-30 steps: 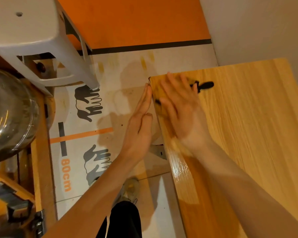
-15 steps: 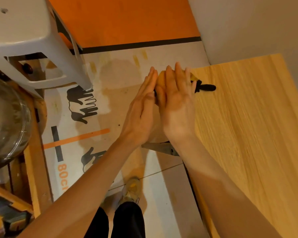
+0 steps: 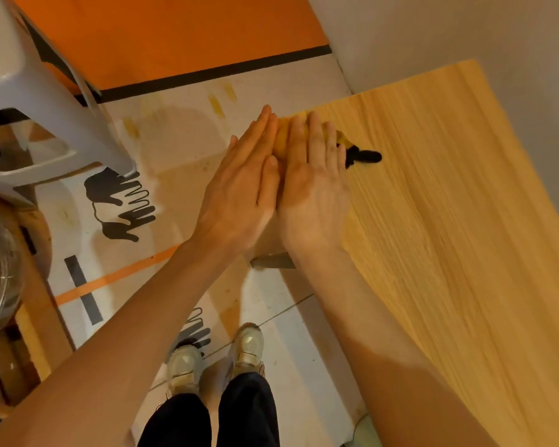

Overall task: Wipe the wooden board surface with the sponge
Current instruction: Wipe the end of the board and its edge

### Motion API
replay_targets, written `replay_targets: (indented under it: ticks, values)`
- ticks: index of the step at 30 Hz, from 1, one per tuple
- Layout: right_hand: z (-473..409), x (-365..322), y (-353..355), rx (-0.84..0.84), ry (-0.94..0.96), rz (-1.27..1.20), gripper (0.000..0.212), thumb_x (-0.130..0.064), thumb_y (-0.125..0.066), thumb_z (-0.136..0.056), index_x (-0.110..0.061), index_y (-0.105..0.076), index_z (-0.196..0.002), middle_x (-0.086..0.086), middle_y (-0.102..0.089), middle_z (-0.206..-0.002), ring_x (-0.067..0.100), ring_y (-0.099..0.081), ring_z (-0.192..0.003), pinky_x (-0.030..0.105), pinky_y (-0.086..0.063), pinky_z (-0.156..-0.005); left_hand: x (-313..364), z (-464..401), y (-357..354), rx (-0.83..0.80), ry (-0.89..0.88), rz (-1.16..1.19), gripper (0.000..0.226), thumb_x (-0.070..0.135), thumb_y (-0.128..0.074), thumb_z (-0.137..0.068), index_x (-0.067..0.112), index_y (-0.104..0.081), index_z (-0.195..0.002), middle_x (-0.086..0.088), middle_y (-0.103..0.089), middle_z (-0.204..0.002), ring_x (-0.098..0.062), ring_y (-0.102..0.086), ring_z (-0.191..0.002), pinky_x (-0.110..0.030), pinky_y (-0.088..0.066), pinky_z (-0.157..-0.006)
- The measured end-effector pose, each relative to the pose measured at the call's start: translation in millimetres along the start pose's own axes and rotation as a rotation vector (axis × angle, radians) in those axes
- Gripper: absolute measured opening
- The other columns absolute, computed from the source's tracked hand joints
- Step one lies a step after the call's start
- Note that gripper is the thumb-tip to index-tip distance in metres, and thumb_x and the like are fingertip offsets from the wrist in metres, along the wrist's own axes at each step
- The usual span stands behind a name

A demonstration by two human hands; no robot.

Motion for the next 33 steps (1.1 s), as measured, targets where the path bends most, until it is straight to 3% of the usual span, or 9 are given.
replay_targets:
  ticks: [5, 9, 12, 16, 19, 22, 25, 28, 33]
  values:
    - [49, 30, 4, 0.054, 0.032, 0.069, 0.056, -0.034, -0.035, -0.105, -0.014, -0.017, -0.154, 0.008, -0.013, -0.162, 0.026, -0.007, -0.151, 0.046, -0.010, -0.124, 4, 5, -7, -0.040, -0.034, -0.128, 0.057, 0.026, -0.022, -0.107, 0.011, -0.012, -0.162, -0.002, -0.005, -0.172, -0.012, -0.005, -0.158, -0.036, -0.006, -0.130]
    - [127, 69, 11, 0.040, -0.058, 0.093, 0.059, -0.034, -0.044, -0.101, -0.023, -0.020, -0.154, -0.002, -0.013, -0.163, 0.026, -0.006, -0.151, 0.052, -0.006, -0.121, 15, 15, -14, -0.047, -0.109, -0.200, 0.057, 0.025, -0.030, -0.109, 0.007, -0.014, -0.161, -0.008, -0.003, -0.171, -0.017, -0.002, -0.158, -0.036, -0.004, -0.130]
    - [106, 61, 10, -0.011, -0.046, 0.056, 0.054, -0.039, -0.036, -0.103, -0.026, -0.021, -0.153, -0.005, -0.012, -0.162, 0.025, -0.003, -0.151, 0.052, -0.004, -0.123, 19, 16, -17, -0.073, -0.135, -0.225, 0.059, 0.030, -0.028, -0.110, 0.005, -0.012, -0.161, -0.008, -0.004, -0.171, -0.016, -0.001, -0.158, -0.036, -0.005, -0.129]
    - [26, 48, 15, -0.015, -0.094, -0.234, 0.051, -0.039, -0.025, -0.105, -0.023, -0.021, -0.153, -0.004, -0.009, -0.163, 0.023, 0.004, -0.151, 0.047, 0.001, -0.123, 20, 15, -19, -0.098, -0.106, -0.199, 0.061, 0.033, -0.021, -0.109, 0.006, -0.007, -0.162, -0.008, -0.001, -0.172, -0.014, 0.002, -0.158, -0.038, -0.007, -0.130]
    - [39, 59, 14, 0.016, -0.157, -0.233, 0.053, -0.038, -0.024, -0.105, -0.020, -0.015, -0.154, 0.000, -0.003, -0.164, 0.022, 0.006, -0.151, 0.042, 0.003, -0.124, 22, 17, -25, -0.135, -0.082, -0.280, 0.068, 0.040, -0.023, -0.109, 0.003, 0.000, -0.161, -0.011, 0.007, -0.171, -0.019, 0.003, -0.159, -0.037, -0.005, -0.130]
    - [121, 99, 22, 0.054, -0.258, -0.200, 0.054, -0.039, -0.022, -0.104, -0.020, -0.016, -0.154, -0.001, -0.005, -0.163, 0.019, 0.004, -0.151, 0.042, -0.001, -0.125, 24, 18, -30, -0.172, -0.069, -0.357, 0.078, 0.049, -0.024, -0.107, 0.000, 0.007, -0.160, -0.015, 0.014, -0.170, -0.025, 0.007, -0.159, -0.041, -0.006, -0.130]
    - [204, 154, 29, 0.075, -0.476, -0.255, 0.053, -0.036, -0.025, -0.103, -0.021, -0.019, -0.153, -0.004, -0.006, -0.163, 0.015, 0.003, -0.151, 0.047, -0.007, -0.124, 28, 19, -33, -0.181, -0.074, -0.345, 0.078, 0.047, -0.024, -0.109, -0.003, 0.010, -0.157, -0.017, 0.016, -0.169, -0.027, 0.005, -0.158, -0.044, -0.010, -0.130]
    - [197, 155, 28, 0.109, -0.646, -0.279, 0.055, -0.038, -0.021, -0.102, -0.016, -0.018, -0.153, 0.001, -0.006, -0.163, 0.019, 0.004, -0.151, 0.047, -0.003, -0.124, 30, 18, -33, -0.170, -0.060, -0.331, 0.077, 0.043, -0.026, -0.109, -0.006, 0.009, -0.157, -0.018, 0.017, -0.168, -0.028, -0.002, -0.158, -0.046, -0.014, -0.129]
    - [94, 64, 13, 0.066, -0.295, -0.183, 0.057, -0.041, -0.035, -0.102, -0.014, -0.026, -0.152, 0.007, -0.015, -0.162, 0.026, -0.005, -0.151, 0.040, -0.003, -0.124, 27, 16, -32, -0.211, -0.038, -0.375, 0.079, 0.047, -0.026, -0.107, -0.003, 0.010, -0.158, -0.013, 0.019, -0.169, -0.025, -0.002, -0.158, -0.044, -0.011, -0.129]
Point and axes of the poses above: each hand's wrist, its own z-axis away from the middle knuckle, its own y-axis out of the back of the hand, x = y × z, the point moved 10 cm from there along -z, towards the middle knuckle
